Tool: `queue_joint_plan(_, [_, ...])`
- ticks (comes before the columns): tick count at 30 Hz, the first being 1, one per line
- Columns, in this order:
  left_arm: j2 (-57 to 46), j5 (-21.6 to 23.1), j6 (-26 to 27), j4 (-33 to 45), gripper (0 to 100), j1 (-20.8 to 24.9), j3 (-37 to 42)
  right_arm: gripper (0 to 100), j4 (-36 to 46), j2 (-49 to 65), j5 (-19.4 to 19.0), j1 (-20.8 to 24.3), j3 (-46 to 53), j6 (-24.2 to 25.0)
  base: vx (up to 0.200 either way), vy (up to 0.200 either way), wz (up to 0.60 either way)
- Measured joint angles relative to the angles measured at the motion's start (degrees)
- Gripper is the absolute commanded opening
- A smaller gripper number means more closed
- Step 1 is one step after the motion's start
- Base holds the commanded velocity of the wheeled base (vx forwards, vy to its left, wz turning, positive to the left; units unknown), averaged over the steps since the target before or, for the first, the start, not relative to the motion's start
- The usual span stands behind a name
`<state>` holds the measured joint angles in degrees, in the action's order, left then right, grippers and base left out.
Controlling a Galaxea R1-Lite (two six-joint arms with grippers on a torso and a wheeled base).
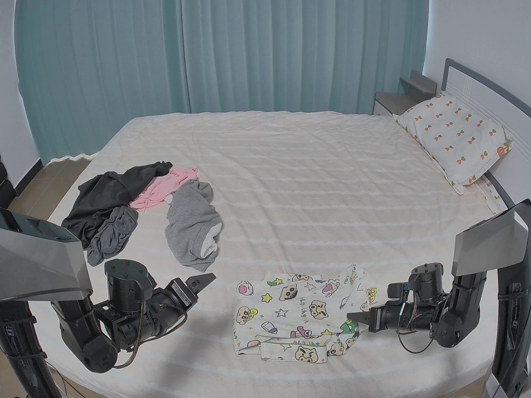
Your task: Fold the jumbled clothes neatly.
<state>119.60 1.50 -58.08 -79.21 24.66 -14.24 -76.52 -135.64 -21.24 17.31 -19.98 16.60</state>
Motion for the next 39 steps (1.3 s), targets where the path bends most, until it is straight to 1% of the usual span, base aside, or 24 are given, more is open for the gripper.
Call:
queue_joint_plan(3, [0.00, -0.02, 0.00, -0.02, 100, 0.04, 0.05, 0, -0.04, -0.11, -0.44, -0.15, 0.37, 0.00, 0.000, 0.000, 0.00])
queue_joint_plan(5, [0.00, -0.02, -0.04, -0.02, 100, 0.04, 0.05, 0, -0.09, -0.10, -1.43, -0.39, 0.94, 0.04, 0.000, 0.000, 0.00])
queue_joint_plan(15, [0.00, -0.02, -0.09, 0.00, 100, 0.02, 0.02, 0, -0.04, 3.45, -7.96, -3.40, 7.06, 0.20, 0.000, 0.000, 0.00])
queue_joint_plan(21, [0.00, -0.05, -0.09, -0.02, 100, 0.02, 0.05, 0, 0.00, 5.18, -9.01, -4.39, 9.12, 0.15, 0.000, 0.000, 0.00])
queue_joint_plan(26, [0.00, -0.02, -0.09, 0.01, 100, 0.02, 0.05, 0, -0.09, 6.13, -9.85, -4.33, 11.72, 0.04, 0.000, 0.000, 0.00])
queue_joint_plan(39, [0.00, 0.00, -0.20, 0.00, 100, 0.04, 0.07, 0, -0.20, 6.10, -9.80, -4.44, 14.80, -1.30, 0.000, 0.000, 0.00])
